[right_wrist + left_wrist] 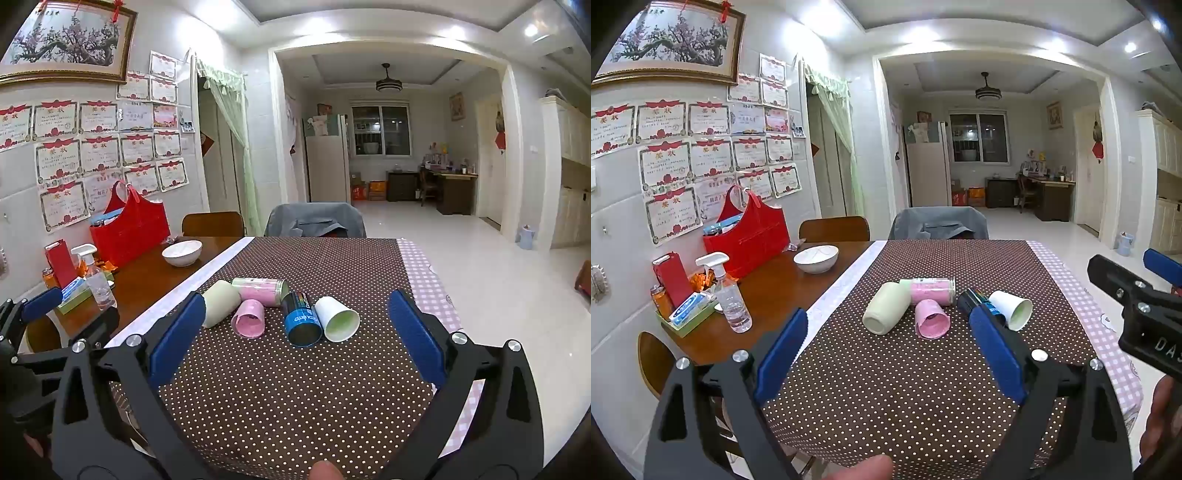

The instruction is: Flip cup upside down

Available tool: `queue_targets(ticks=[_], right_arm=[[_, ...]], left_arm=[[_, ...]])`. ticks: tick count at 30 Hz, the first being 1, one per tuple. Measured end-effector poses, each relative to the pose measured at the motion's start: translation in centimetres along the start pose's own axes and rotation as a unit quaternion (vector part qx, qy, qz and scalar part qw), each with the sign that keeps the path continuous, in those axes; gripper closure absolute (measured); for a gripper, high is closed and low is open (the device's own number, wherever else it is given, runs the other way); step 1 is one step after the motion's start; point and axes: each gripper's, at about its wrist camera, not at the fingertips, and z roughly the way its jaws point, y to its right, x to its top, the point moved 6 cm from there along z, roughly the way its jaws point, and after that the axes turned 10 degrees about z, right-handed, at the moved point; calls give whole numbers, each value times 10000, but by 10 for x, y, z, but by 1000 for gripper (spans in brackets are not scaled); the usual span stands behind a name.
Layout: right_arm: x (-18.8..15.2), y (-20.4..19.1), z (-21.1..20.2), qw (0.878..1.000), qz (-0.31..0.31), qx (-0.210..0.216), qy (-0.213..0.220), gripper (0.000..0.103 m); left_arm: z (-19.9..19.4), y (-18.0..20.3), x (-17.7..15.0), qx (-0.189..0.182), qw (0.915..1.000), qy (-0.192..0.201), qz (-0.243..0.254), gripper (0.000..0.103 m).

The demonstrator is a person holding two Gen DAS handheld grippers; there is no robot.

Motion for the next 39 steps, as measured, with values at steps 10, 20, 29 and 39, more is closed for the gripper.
queue_targets(ticks=[10,20,29,39], right_arm=[[0,0,1,10000,-23,-26,-18,6],[6,-4,-5,10000,-51,-9,53,6],[7,-6,-5,10000,-51,11,73,6],[10,-7,-6,10000,-40,26,70,6]], left_arm=[[0,2,3,30,10000,1,-21,14],[-8,-4,3,86,9999,92,3,14],[-9,-1,3,39,9999,109,24,14],[-10,-5,3,161,9998,136,38,13]])
